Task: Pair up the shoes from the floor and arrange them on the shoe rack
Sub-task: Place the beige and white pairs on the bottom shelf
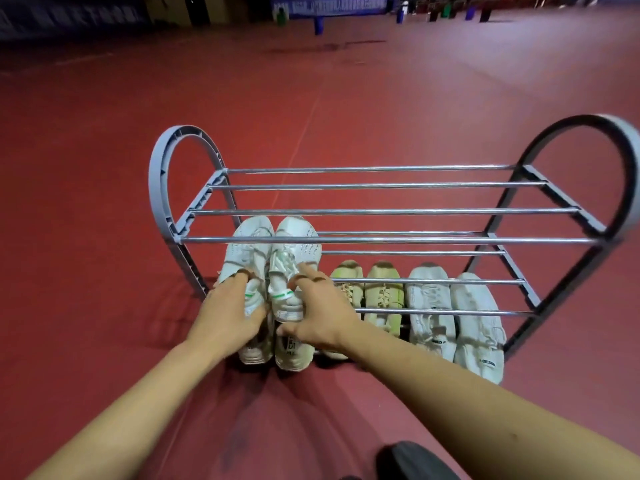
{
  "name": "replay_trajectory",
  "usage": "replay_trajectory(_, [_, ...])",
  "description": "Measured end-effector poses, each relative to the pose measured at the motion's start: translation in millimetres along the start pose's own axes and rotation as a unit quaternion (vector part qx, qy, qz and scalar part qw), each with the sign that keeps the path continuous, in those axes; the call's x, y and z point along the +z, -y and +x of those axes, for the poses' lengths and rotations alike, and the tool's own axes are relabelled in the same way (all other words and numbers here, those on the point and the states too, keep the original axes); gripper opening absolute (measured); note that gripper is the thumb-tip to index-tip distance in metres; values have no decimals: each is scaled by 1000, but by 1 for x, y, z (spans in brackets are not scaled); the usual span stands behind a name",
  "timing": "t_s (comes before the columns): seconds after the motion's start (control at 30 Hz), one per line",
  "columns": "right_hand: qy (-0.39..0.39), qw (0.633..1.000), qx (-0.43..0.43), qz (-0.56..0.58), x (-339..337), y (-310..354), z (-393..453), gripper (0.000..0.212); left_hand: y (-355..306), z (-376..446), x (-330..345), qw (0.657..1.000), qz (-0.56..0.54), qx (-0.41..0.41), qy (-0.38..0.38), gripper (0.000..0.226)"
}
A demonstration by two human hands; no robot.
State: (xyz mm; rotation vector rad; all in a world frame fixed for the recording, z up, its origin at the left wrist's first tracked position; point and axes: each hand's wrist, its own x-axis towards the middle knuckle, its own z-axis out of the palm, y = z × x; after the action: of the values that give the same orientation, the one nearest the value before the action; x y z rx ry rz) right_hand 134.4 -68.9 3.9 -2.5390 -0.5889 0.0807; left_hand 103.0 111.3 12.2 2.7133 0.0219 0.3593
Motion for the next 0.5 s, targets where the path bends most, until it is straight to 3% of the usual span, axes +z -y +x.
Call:
replay_trajectory(0.13, [13, 998, -35, -52, 1, -15, -9, 73, 12, -6, -1, 996, 57, 52, 44, 58])
replay_trajectory(0.33, [25, 998, -39, -33, 9, 0, 2, 69, 7, -11, -3, 997, -57, -41, 15, 64])
replay_trajectory(0.43, [53, 996, -67, -22, 0, -8, -9, 82, 8, -32, 0, 998, -35, -1, -58, 72])
replay_trajectory(0.5, [11, 995, -99, -31, -14, -17, -30, 78, 7, -66, 7, 992, -18, 60, -112, 61])
